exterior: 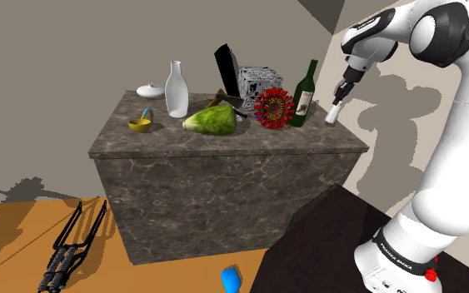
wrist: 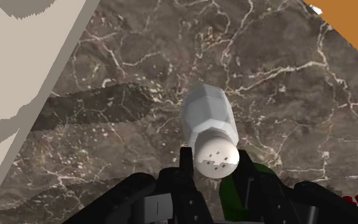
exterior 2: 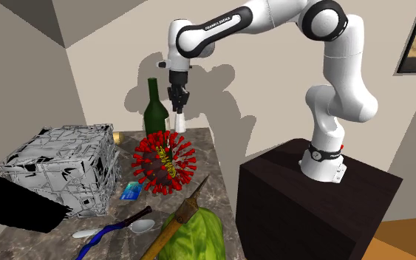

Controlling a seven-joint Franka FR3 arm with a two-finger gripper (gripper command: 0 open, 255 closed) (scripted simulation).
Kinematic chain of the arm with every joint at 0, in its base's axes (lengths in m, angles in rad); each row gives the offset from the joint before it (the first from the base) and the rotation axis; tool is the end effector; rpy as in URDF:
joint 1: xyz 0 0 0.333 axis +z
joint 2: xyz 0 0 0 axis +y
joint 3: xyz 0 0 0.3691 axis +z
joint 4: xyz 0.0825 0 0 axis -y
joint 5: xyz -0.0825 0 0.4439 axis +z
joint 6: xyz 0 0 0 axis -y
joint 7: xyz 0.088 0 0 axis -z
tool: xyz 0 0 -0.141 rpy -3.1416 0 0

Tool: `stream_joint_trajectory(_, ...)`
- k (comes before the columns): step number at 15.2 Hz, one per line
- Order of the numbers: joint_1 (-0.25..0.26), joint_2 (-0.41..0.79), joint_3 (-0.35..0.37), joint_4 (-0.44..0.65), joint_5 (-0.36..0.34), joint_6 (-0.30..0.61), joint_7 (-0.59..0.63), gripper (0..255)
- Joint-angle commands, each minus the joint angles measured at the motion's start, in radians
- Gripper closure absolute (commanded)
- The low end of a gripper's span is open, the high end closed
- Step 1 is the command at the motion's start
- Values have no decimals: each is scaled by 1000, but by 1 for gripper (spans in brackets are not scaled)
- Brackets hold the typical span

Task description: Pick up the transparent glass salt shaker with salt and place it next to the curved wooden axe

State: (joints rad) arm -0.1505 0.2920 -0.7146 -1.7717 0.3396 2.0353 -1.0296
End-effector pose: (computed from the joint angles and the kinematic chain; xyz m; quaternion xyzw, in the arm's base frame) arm 0.4983 -0.4887 0.4271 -0.9977 -0.0222 -0.0629 0.0132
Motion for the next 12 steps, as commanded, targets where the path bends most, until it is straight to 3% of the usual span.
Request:
stream_joint_trajectory(1,1,-7,-3,18,-8,-23,7,255)
stream_joint_trajectory(12,1,-37,-16,131,-42,-155,42,255)
